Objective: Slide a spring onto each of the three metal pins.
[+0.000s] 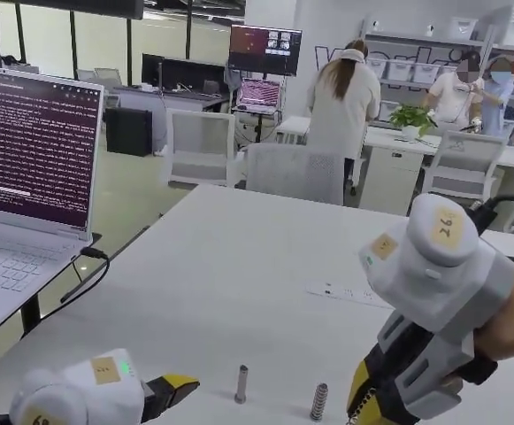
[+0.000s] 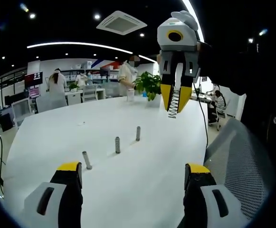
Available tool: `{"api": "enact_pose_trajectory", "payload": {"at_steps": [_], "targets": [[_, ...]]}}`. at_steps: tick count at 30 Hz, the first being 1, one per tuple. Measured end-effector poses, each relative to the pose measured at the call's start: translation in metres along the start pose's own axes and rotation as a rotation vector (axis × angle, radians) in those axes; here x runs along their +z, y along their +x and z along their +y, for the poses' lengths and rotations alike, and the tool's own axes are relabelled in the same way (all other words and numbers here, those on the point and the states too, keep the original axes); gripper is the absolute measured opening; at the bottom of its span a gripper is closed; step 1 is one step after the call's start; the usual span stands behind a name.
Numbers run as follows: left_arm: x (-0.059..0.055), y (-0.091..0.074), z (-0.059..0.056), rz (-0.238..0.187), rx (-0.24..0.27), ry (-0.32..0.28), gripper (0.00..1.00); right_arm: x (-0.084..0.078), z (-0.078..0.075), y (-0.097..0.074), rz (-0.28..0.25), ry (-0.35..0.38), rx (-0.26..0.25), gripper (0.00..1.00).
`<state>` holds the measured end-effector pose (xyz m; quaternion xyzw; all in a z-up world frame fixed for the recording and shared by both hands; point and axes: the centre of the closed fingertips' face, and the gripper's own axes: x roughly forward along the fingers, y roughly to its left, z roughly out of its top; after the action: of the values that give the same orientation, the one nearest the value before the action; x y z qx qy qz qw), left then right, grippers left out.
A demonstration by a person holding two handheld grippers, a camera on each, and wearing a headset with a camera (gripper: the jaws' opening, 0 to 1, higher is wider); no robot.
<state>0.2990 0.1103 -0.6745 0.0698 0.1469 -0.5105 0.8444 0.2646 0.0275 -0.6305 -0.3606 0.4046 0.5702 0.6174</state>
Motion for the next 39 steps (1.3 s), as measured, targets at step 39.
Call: {"api": "enact_pose_trajectory", "payload": {"at_steps": [39], "targets": [[-0.002, 0.008, -0.003, 0.012, -0.026, 0.005, 0.84, -0.015, -0.029, 0.0, -0.02, 0.066, -0.016, 0.08]]}}
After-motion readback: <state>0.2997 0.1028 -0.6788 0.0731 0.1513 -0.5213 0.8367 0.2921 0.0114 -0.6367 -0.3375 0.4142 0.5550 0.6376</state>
